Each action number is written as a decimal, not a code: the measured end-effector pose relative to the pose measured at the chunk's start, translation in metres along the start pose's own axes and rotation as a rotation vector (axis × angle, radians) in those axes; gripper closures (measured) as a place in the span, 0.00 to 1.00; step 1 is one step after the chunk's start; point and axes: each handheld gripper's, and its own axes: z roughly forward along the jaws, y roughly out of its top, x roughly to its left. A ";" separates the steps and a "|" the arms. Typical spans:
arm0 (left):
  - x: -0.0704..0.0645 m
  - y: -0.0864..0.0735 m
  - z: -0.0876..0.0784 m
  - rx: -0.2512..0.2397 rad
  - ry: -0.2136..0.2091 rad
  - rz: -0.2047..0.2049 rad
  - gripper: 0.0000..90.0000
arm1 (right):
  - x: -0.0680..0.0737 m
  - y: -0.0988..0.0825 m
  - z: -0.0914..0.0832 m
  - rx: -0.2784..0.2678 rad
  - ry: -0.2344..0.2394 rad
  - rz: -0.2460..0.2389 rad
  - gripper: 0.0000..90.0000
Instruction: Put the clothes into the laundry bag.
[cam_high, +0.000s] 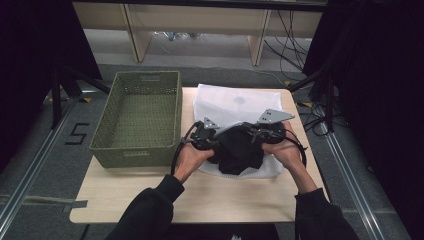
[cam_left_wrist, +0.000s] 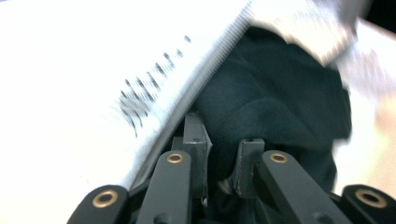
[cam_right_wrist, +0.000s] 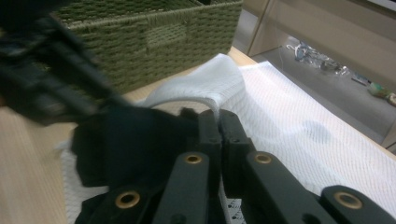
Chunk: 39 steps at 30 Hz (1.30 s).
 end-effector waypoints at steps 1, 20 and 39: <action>0.000 -0.003 0.007 -0.005 0.002 -0.011 0.86 | 0.000 0.000 0.000 -0.002 -0.002 0.002 1.00; 0.012 -0.048 0.001 0.131 0.048 0.020 0.20 | 0.004 -0.010 0.012 0.054 0.016 -0.017 0.99; 0.007 -0.005 0.032 0.041 0.051 0.026 0.82 | 0.009 -0.003 0.008 0.015 0.047 -0.016 1.00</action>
